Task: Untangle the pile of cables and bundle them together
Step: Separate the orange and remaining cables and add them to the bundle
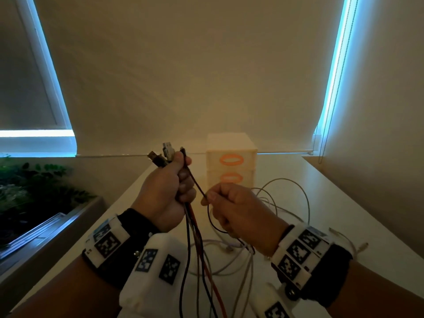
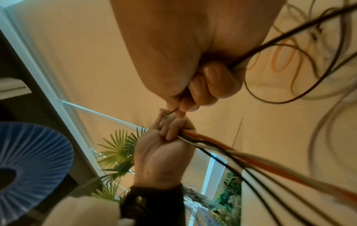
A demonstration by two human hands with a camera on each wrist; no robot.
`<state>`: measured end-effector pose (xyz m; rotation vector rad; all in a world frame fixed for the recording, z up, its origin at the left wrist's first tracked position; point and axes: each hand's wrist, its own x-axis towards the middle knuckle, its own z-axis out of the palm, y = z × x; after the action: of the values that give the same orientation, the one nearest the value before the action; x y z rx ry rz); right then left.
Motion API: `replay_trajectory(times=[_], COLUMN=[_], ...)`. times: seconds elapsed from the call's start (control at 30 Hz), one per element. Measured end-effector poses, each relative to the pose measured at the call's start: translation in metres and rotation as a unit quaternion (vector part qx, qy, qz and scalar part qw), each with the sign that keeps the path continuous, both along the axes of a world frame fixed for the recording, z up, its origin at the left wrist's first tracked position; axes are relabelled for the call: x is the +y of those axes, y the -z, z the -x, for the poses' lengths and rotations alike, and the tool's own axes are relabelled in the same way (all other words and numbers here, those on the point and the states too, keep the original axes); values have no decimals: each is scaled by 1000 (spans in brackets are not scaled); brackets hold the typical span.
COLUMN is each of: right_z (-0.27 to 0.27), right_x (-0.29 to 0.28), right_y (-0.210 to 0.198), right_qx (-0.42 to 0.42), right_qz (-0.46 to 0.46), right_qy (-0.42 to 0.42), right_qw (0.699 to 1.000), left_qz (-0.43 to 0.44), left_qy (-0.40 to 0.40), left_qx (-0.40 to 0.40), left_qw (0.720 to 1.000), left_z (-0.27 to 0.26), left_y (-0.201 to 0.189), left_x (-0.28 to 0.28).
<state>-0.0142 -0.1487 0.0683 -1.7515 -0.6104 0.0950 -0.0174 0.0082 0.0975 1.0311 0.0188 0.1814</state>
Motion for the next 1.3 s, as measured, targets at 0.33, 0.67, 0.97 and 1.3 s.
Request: replay_trajectory(times=[0.33,0.67,0.97,1.3], right_z=[-4,-37,-53,-37], right_x=[-9,-47,-12,10], right_y=[-3,-13,-43,-65], right_qx=[-128,-165,-216,-222], right_qz=[121,260,312,197], right_qy=[-32,9,34,58], right_qw=[984,951,925,953], left_qz=[4,28,-173,-2], left_qy=[32,124,212,37], left_qx=[13,8,-24,35], left_qw=[999,992,962,999], left_z=[12,22,25,-6], left_y=[-9,-4,3,13], left_x=[6,23,11,17])
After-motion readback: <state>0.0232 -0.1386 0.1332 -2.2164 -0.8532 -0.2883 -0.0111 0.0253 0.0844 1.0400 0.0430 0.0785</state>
